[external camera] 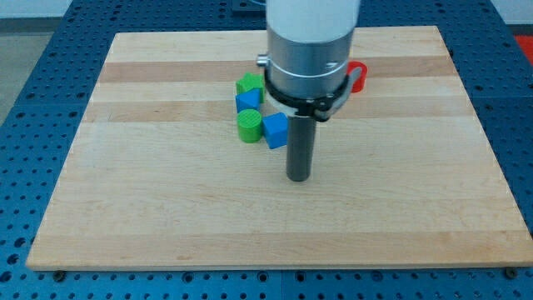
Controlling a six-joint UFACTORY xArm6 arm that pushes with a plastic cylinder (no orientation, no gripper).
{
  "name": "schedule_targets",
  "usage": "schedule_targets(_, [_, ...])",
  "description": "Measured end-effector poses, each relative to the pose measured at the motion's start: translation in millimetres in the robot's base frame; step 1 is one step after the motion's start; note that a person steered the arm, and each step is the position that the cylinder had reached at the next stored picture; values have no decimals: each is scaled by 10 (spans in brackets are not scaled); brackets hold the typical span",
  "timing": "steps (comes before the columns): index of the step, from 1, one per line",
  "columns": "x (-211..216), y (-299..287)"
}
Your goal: Push the red circle to top center
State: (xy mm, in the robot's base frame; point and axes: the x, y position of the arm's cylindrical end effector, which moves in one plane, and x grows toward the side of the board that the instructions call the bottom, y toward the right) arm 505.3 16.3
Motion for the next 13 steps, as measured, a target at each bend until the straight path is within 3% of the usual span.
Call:
schedule_targets(4, [-319, -630])
schedule_targets(13, [-669, -829])
